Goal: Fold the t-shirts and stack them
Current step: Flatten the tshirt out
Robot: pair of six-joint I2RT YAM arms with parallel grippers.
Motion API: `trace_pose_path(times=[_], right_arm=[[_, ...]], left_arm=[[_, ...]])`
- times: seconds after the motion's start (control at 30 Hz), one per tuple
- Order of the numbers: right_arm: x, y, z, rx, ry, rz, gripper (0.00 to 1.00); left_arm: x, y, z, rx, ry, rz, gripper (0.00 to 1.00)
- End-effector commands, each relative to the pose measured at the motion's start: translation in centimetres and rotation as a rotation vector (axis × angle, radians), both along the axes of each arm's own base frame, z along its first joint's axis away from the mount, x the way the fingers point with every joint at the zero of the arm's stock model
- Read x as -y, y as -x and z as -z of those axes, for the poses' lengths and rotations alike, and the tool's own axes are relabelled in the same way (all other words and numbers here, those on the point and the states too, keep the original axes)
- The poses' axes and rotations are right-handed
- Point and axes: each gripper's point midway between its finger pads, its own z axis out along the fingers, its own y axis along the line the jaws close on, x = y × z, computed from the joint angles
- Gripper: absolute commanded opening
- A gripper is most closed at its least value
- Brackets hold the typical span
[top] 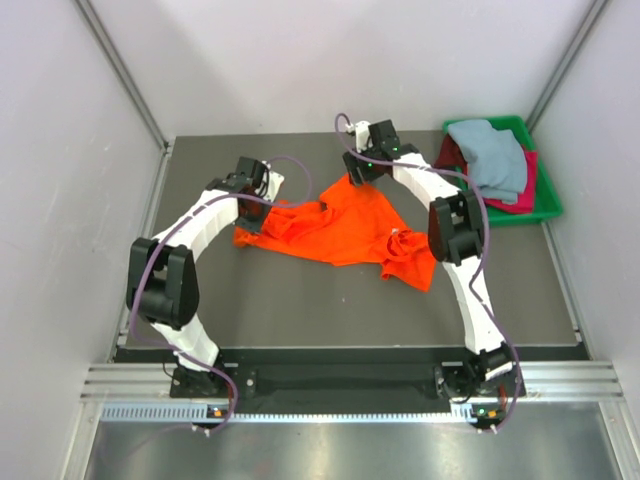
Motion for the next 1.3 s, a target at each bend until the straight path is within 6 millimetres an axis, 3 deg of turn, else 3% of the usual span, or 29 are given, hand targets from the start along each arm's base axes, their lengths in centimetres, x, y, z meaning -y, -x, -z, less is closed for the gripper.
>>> trace_pose_path(times=[0.0,0.17,0.4,0.5,0.53,0.57,0.63,0.73,0.93,0.97,1.0,1.03,1.1,1.13,1.27], right_arm=[[-0.6,0.2,0.0,0.000,-0.013,-0.024,0.69],[-1.0,1.1,1.2,-0.033,-0.005,-0.038,0.61],[-1.4,1.9,1.9,-0.054,0.003,-0.055,0.39],[-1.4,2.2,2.1,-0.060,0.013,-0.060,0.24],[-1.2,2.3,2.4,-0.066,0.019,-0.055,0.08],[-1.2,2.2,1.8,-0.053,0.021,-0.048,0.00],[-0.7,1.9,1.1,-0.036,0.035,-0.029,0.00],[0.0,0.7,-2.3,0.046,0.039,0.011,0.00],[1.4,-1.1,-15.2,0.295,-0.031,0.086,0.00],[2.0,-1.0,-18.3,0.351,-0.042,0.103,0.00],[2.3,-0.9,-19.8,0.376,-0.050,0.110,0.00],[2.9,-0.5,-22.7,0.425,-0.066,0.121,0.00],[3.7,-0.1,-25.3,0.473,-0.072,0.135,0.00],[4.1,0.5,-27.7,0.514,-0.086,0.142,0.00],[5.3,3.1,-31.9,0.563,-0.111,0.146,0.00]], left_arm=[[0.2,-0.7,-1.2,0.028,0.025,-0.008,0.00],[0.2,-0.7,-1.2,0.029,0.021,-0.008,0.00],[0.2,-1.0,-1.5,0.042,0.021,-0.010,0.00],[0.1,-1.2,-1.7,0.050,0.017,-0.010,0.00],[0.0,-1.3,-1.8,0.056,0.012,-0.013,0.00],[0.0,-1.4,-1.8,0.060,0.009,-0.013,0.00],[-0.2,-1.7,-2.2,0.074,-0.002,-0.014,0.00],[-0.6,-2.5,-3.0,0.111,-0.023,-0.015,0.00],[-2.7,-5.7,-6.3,0.235,-0.086,-0.033,0.00],[-3.2,-6.1,-6.7,0.249,-0.098,-0.044,0.00],[-3.5,-6.5,-7.2,0.265,-0.102,-0.046,0.00],[-4.0,-7.2,-8.1,0.293,-0.109,-0.052,0.00],[-4.7,-7.8,-9.1,0.324,-0.123,-0.061,0.00],[-4.9,-8.2,-9.9,0.349,-0.130,-0.060,0.00],[-5.1,-8.2,-12.5,0.401,-0.128,-0.061,0.00]])
